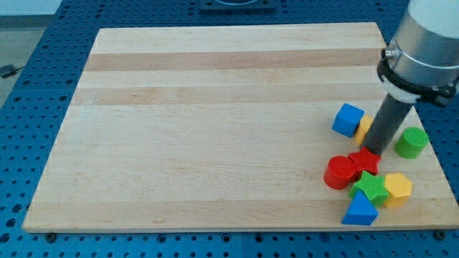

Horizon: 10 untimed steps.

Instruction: Move the heart to the top left corner

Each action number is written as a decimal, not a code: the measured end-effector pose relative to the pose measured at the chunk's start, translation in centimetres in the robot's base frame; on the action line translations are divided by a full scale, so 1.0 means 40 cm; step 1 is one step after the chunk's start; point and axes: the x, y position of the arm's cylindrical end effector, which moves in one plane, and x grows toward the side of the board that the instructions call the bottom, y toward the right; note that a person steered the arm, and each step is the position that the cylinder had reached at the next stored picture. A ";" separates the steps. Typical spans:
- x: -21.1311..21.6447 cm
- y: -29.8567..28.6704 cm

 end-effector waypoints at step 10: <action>-0.498 -0.017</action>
